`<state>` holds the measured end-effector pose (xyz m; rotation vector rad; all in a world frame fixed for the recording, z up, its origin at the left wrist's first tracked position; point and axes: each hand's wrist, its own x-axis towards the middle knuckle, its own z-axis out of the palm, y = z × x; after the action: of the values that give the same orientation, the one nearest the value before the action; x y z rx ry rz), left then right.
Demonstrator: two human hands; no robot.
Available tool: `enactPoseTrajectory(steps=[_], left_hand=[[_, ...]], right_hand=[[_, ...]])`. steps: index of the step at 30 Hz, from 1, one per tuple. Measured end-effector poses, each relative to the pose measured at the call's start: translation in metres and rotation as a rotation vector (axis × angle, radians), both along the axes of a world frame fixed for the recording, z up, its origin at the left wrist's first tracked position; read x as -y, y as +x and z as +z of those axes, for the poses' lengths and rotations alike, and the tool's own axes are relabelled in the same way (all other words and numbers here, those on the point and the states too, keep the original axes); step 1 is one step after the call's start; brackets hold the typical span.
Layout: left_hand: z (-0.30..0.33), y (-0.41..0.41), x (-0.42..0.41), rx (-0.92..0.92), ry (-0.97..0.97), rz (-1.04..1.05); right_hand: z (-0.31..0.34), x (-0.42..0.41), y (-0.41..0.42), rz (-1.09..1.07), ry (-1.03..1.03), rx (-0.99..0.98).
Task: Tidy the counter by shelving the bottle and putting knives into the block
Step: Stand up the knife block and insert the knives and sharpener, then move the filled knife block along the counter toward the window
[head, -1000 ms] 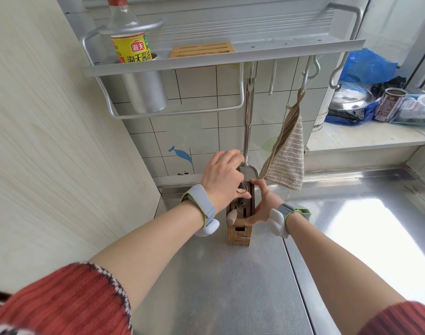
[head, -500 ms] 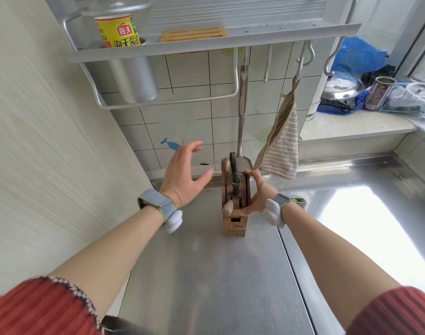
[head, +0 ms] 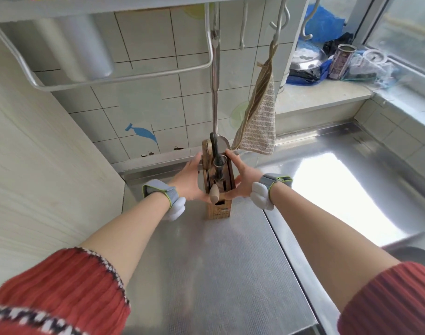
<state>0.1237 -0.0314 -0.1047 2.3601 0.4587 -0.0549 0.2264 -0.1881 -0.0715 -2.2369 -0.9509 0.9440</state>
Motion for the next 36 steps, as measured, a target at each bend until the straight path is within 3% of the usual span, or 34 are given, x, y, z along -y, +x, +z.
enactPoseTrajectory(steps=[3,8,13,22,25,36], left_hand=[[-0.005,0.007,-0.004,0.035,-0.052,-0.027],[-0.006,0.014,0.001,0.077,-0.049,0.002],[-0.009,0.017,0.008,0.122,-0.055,0.035],[0.010,0.062,0.067,0.116,-0.036,-0.002],[0.012,0.082,0.091,0.158,-0.080,-0.004],[0.004,0.204,0.197,0.185,-0.137,0.017]], right_hand=[[-0.003,0.002,-0.001,0.000,-0.006,0.005],[-0.002,0.012,-0.001,-0.134,0.011,-0.192],[0.013,0.020,-0.009,-0.092,0.056,-0.221],[0.008,0.073,0.047,-0.321,0.095,-0.354],[0.010,0.096,0.063,-0.388,0.127,-0.332],[-0.018,0.188,0.149,-0.704,0.212,0.031]])
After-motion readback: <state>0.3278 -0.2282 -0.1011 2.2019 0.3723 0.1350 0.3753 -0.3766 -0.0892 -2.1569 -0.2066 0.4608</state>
